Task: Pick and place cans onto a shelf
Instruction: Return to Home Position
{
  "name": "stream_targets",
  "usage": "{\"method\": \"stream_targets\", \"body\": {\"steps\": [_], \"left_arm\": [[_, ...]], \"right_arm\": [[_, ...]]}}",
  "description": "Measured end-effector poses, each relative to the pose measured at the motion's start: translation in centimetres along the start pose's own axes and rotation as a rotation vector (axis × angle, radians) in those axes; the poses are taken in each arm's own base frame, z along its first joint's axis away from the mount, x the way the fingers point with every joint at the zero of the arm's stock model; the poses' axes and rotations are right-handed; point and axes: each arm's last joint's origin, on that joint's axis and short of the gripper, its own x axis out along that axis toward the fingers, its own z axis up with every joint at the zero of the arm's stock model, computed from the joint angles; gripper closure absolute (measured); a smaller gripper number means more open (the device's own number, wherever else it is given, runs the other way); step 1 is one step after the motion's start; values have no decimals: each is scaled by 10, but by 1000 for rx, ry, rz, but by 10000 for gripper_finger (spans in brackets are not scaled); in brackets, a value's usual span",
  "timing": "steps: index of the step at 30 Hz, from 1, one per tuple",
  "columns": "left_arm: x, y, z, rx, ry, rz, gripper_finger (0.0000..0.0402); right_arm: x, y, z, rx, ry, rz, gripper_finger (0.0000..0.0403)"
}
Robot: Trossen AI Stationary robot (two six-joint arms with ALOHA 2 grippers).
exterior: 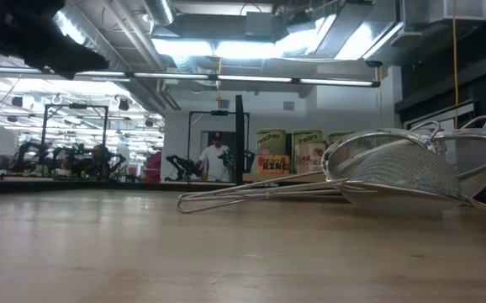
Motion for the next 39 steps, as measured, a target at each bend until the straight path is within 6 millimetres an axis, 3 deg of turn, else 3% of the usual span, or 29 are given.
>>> {"method": "stream_targets", "body": {"steps": [11, 18, 28, 32, 39], "left_arm": [[7, -4, -34, 74, -247, -38, 311], [9, 7, -34, 148, -253, 84, 311], [13, 19, -40, 114, -195, 84, 311], [13, 20, -41, 96, -194, 44, 311], [14, 21, -41, 60, -191, 29, 311]], "right_arm": [[-8, 4, -20, -70, -177, -68, 281], [-7, -1, -23, -67, -181, -166, 281], [-16, 9, -31, -75, -184, 37, 281], [-19, 13, -47, -86, -226, 45, 281], [-12, 17, -94, -27, -298, 45, 281]]}}
